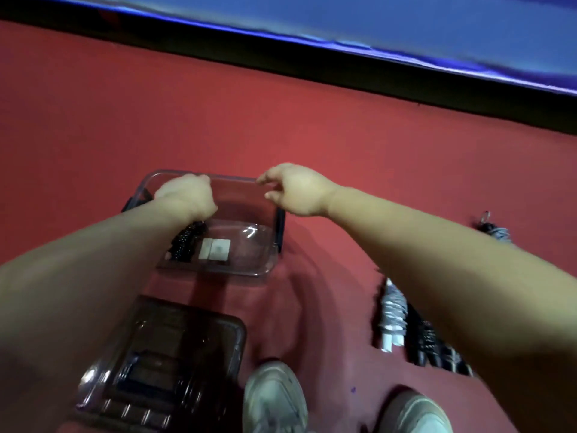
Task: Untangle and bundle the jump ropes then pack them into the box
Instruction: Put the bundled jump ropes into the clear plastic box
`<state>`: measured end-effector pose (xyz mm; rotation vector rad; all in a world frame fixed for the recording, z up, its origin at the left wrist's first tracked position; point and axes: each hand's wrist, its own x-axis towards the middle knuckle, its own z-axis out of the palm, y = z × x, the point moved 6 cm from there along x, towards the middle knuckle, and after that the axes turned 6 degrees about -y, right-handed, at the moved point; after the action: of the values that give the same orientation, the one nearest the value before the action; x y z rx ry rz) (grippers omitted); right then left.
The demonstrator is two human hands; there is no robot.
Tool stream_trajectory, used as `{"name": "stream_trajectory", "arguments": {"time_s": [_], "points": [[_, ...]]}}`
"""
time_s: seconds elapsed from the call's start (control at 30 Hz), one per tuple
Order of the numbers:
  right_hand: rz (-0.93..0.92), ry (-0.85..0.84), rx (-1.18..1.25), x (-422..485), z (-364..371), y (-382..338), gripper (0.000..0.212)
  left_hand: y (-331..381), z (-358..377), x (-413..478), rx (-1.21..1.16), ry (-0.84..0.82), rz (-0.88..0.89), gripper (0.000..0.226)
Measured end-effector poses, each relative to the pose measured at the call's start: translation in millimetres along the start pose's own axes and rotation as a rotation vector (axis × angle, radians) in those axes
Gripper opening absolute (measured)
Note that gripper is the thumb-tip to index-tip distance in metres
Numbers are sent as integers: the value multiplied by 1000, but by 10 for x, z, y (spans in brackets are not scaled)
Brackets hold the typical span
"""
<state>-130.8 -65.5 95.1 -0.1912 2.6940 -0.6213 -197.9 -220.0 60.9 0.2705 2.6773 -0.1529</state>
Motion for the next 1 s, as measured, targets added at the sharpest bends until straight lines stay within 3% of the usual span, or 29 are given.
{"name": "stream_trajectory", "arguments": {"time_s": [0.07, 0.2, 0.33, 0.5, 0.63, 0.83, 1.0], "points": [[46, 89, 44, -274, -189, 223, 38, 313, -231, -227, -69, 102, 103, 47], [155, 225, 103, -824, -380, 695, 36, 1165, -445, -783, -162, 295, 352, 43], [243, 127, -43, -1286, -151, 1170, 39, 2055, 5, -1198, -159, 126, 490, 36], [313, -178, -262, -1706, 428, 1768, 46, 2677, 1079, -1422, -193, -327, 418, 48], [260, -256, -408, -1719, 811, 2107, 50, 2878, 1668, -1432, -278, -498, 338, 46], [88, -371, -473, -1506, 1159, 2327, 53, 2938, 2034, -1311, -333, -497, 198, 63], [-88, -474, -694, -1283, 1134, 2235, 58, 2944, 2108, -1198, -351, -489, 145, 71]]}}
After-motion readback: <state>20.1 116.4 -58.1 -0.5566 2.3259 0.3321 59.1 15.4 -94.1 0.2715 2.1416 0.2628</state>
